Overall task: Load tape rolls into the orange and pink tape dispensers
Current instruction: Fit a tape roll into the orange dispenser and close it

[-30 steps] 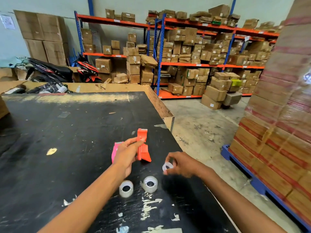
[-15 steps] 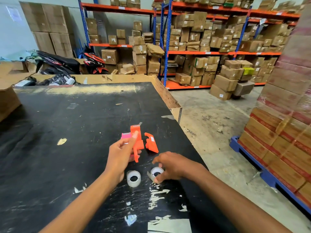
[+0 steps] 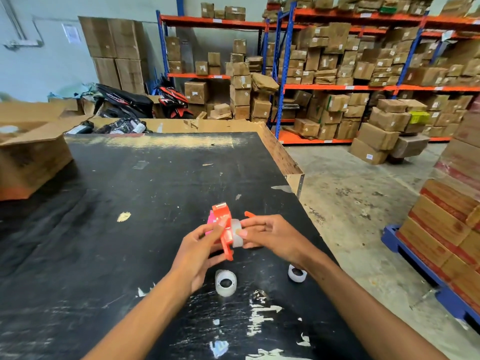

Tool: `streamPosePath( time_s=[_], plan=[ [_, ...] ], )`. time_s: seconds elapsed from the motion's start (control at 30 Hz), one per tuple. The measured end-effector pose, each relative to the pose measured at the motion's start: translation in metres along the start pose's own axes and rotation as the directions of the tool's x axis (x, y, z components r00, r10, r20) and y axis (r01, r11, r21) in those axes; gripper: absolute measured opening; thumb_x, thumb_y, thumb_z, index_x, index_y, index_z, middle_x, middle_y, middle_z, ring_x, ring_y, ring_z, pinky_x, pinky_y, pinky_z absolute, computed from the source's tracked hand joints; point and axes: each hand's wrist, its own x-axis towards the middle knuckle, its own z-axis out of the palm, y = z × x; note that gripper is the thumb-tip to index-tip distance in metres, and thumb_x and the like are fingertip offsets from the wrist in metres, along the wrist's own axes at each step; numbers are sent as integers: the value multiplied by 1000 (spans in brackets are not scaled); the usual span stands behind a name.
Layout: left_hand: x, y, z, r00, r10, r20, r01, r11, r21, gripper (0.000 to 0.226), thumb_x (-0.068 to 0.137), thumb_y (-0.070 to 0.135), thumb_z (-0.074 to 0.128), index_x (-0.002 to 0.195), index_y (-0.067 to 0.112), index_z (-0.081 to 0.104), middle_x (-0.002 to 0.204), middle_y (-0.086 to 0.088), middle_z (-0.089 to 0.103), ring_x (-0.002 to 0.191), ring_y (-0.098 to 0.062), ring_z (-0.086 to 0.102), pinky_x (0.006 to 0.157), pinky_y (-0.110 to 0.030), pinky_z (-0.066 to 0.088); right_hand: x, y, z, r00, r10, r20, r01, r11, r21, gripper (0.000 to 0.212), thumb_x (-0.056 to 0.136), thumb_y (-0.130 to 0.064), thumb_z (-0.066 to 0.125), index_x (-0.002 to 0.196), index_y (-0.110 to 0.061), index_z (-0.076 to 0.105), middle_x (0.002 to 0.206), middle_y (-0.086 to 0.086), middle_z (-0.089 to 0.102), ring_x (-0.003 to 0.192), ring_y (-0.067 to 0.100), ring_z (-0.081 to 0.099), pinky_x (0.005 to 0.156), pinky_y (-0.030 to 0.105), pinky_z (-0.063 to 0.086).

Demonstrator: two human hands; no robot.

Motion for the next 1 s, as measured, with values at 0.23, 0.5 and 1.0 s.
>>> streamPosePath(
  time_s=[0.23,0.5,1.0],
  plan=[
    [6,1,-4,997,-63,54,67,994,-81,42,89,29,62,119,0,59,98,-18,70,81,-25,70,70,-36,60,11,-3,4,996,-47,70,52,996,-73,32,83,-27,71,112,-15,70,108,8,74,94,4,69,98,36,52],
    [12,7,-16,998,3,-70,-7,998,-54,39,77,44,66,100,12,63,94,-17,68,78,-27,65,59,-30,57,65,23,-25,943,108,-316,-258,838,-481,43,86,-38,63,51,-15,56,60,6,57,63,22,56,69,37,49],
    [18,12,-23,996,-9,-89,3,998,-67,27,87,36,62,98,13,70,97,-15,72,80,-25,66,68,-33,53,77,20,0,941,152,-302,-194,974,-113,24,86,-16,67,108,-9,62,75,7,75,63,20,67,71,35,58]
  ],
)
